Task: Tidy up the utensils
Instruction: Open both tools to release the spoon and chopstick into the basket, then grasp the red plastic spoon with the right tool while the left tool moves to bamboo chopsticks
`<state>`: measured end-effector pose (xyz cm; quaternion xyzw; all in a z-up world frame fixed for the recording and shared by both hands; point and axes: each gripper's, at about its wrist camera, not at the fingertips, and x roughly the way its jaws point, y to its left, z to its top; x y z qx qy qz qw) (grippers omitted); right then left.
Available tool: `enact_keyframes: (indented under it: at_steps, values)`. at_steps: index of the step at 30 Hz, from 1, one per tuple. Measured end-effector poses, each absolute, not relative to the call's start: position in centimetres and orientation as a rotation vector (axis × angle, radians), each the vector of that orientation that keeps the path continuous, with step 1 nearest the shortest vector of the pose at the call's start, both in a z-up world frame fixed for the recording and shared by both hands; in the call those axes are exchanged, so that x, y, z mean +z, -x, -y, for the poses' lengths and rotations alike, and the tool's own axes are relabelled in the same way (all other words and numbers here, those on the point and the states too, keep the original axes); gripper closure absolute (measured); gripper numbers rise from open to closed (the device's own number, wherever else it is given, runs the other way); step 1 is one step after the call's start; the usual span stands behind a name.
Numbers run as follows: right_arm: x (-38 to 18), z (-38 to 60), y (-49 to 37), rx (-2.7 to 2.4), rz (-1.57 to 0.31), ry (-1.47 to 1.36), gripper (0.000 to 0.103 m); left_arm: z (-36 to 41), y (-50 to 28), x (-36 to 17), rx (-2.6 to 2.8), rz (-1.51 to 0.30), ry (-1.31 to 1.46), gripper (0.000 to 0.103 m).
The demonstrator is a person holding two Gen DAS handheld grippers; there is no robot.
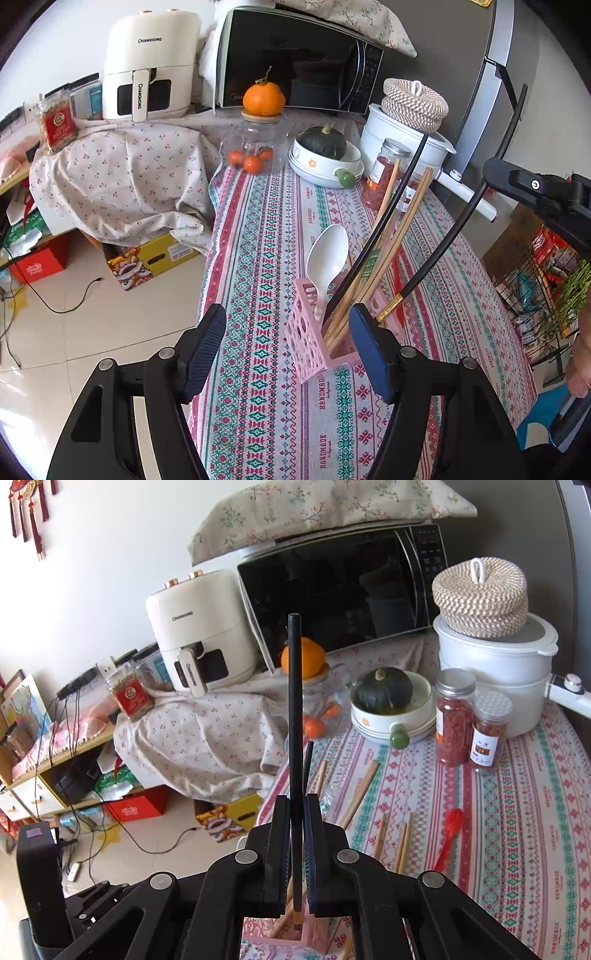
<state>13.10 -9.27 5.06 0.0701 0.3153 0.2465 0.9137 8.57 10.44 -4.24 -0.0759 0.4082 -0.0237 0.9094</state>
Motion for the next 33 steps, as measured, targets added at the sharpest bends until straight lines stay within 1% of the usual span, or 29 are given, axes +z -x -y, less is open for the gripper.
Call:
enact_keyframes:
  at_steps: [3, 4, 6, 8, 9, 10, 14, 16, 19, 20, 25, 27, 28, 29, 31, 33]
  values:
    - [4.2, 9.0, -13.6, 0.504, -0.678, -0.145, 0.097, -10.5, -8.5, -4.1, -0.055, -0.84, 0.161, 0.031]
    - [4.0, 9.1, -13.6, 0.505, -0.682, -0.15, 0.094, -10.4, -8.5, -4.0, -0.057, -0.839, 0.161, 0.031]
    - [3.9, 9.2, -13.8, 0.504, -0.687, -0.16, 0.093, -10.3, -8.5, -3.9, -0.06, -0.839, 0.16, 0.031]
    - [4.0, 9.4, -13.7, 0.51, -0.689, -0.163, 0.084, -10.2, -8.5, -3.9, -0.063, -0.84, 0.16, 0.031]
    - [4.1, 9.5, -13.6, 0.512, -0.683, -0.165, 0.077, -10.1, -8.4, -3.8, -0.065, -0.841, 0.159, 0.031]
    - [4.3, 9.7, -13.4, 0.512, -0.676, -0.166, 0.072, -10.0, -8.4, -3.8, -0.067, -0.841, 0.158, 0.031]
    - [5.0, 10.6, -13.0, 0.512, -0.652, -0.179, 0.068, -9.5, -8.2, -3.5, -0.076, -0.837, 0.154, 0.027]
    - [5.2, 11.3, -12.9, 0.505, -0.643, -0.191, 0.064, -9.2, -8.1, -3.4, -0.083, -0.837, 0.151, 0.026]
    - [5.3, 12.3, -13.0, 0.486, -0.64, -0.202, 0.06, -8.7, -8.0, -3.3, -0.086, -0.836, 0.144, 0.023]
    - [5.3, 12.7, -13.1, 0.476, -0.64, -0.207, 0.058, -8.6, -8.0, -3.3, -0.081, -0.838, 0.139, 0.021]
    - [4.3, 14.3, -13.7, 0.426, -0.652, -0.21, 0.039, -8.7, -7.9, -3.3, -0.067, -0.831, 0.129, 0.011]
    - [3.3, 14.6, -14.3, 0.4, -0.665, -0.178, 0.034, -8.7, -8.0, -3.4, -0.06, -0.829, 0.127, 0.004]
    - [2.6, 14.7, -14.6, 0.386, -0.674, -0.16, 0.031, -8.7, -8.0, -3.4, -0.057, -0.828, 0.123, 0.003]
    - [1.9, 14.7, -15.0, 0.374, -0.685, -0.142, 0.03, -8.8, -8.1, -3.4, -0.054, -0.825, 0.12, 0.0]
    - [0.2, 14.7, -16.0, 0.353, -0.714, -0.11, 0.026, -8.8, -8.2, -3.4, -0.048, -0.822, 0.117, 0.0]
    - [-1.7, 14.7, -16.9, 0.339, -0.751, -0.077, 0.026, -8.9, -8.3, -3.6, -0.045, -0.825, 0.115, 0.0]
